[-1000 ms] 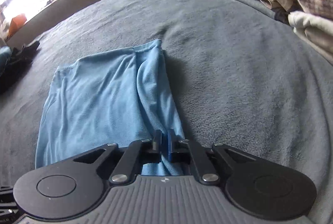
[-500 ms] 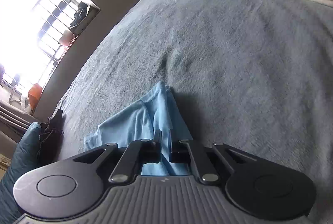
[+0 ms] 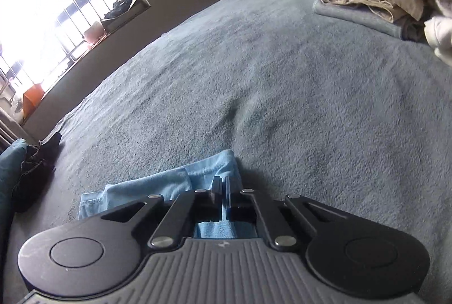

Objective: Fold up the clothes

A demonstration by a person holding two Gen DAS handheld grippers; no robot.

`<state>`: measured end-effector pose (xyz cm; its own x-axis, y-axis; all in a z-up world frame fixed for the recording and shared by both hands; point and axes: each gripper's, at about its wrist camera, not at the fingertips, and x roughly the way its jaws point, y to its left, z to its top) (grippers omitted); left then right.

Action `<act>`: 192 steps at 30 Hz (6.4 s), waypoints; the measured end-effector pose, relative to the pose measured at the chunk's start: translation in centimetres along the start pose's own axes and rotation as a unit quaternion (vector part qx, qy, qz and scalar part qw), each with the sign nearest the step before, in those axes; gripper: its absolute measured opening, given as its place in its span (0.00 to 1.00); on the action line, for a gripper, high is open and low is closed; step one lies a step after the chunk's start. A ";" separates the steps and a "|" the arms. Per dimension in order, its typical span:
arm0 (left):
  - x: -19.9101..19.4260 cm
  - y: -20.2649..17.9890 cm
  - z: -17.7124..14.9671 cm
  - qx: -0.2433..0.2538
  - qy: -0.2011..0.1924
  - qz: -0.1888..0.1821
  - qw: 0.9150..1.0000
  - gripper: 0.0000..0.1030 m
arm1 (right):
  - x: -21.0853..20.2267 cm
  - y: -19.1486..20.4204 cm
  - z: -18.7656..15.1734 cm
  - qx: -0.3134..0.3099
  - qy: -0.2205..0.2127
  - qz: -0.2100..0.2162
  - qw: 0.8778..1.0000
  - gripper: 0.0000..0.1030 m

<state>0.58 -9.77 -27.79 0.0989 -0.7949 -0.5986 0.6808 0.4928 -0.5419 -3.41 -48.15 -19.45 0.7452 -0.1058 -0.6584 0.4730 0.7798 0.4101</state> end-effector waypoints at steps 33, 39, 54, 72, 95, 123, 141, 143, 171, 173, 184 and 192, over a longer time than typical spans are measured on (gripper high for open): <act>-0.2 -0.2 -0.6 -0.003 0.002 -0.010 1.000 0.11 | 4.3 -4.8 1.8 0.148 0.008 0.014 0.989 0.07; 0.0 -0.2 -0.5 -0.007 0.001 -0.014 1.000 0.11 | 0.9 -4.9 2.0 0.144 -0.033 0.038 0.988 0.10; 0.0 -0.3 -0.5 -0.013 -0.001 -0.017 1.000 0.11 | 4.1 1.9 0.7 -0.019 0.075 0.038 0.996 0.26; -2.3 -2.0 0.4 0.006 -0.014 -0.025 1.000 0.24 | -0.8 1.2 1.0 -0.025 -0.021 0.011 0.999 0.00; -1.2 -1.0 0.0 -0.012 -0.008 -0.030 0.999 0.24 | -5.2 -0.9 -2.8 -0.031 0.093 0.047 0.994 0.18; -1.2 -0.9 -0.4 -0.015 -0.002 -0.029 0.999 0.25 | -8.5 -2.1 -7.1 -0.026 0.093 -0.013 0.995 0.03; -1.2 -1.0 -0.1 -0.024 -0.002 -0.026 0.999 0.25 | -11.5 -2.6 -8.2 -0.061 0.119 0.000 0.991 0.25; -1.4 -1.1 -0.1 -0.023 -0.002 -0.024 0.999 0.25 | -11.2 -1.7 -8.8 -0.100 0.129 -0.013 0.986 0.25; -2.5 -1.0 0.3 -0.009 0.006 -0.026 1.000 0.25 | -13.5 -6.2 -8.7 0.088 0.160 -0.035 0.983 0.43; -3.1 -0.9 0.1 -0.006 0.007 -0.028 1.000 0.25 | -13.2 -5.7 -8.7 0.077 0.162 -0.029 0.983 0.43; -4.3 0.3 -0.3 -0.031 0.011 -0.017 0.999 0.26 | -11.9 -2.9 -9.5 -0.025 0.194 -0.114 0.974 0.35; -3.3 0.3 0.2 -0.043 0.024 -0.003 0.999 0.26 | -14.2 1.8 -8.5 -0.117 0.125 -0.088 0.981 0.31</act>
<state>0.58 -7.10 -25.84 0.0578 -0.7814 -0.6213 0.6167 0.5173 -0.5933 -17.11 -39.99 -14.72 0.5094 -0.1192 -0.8523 0.4417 0.8861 0.1401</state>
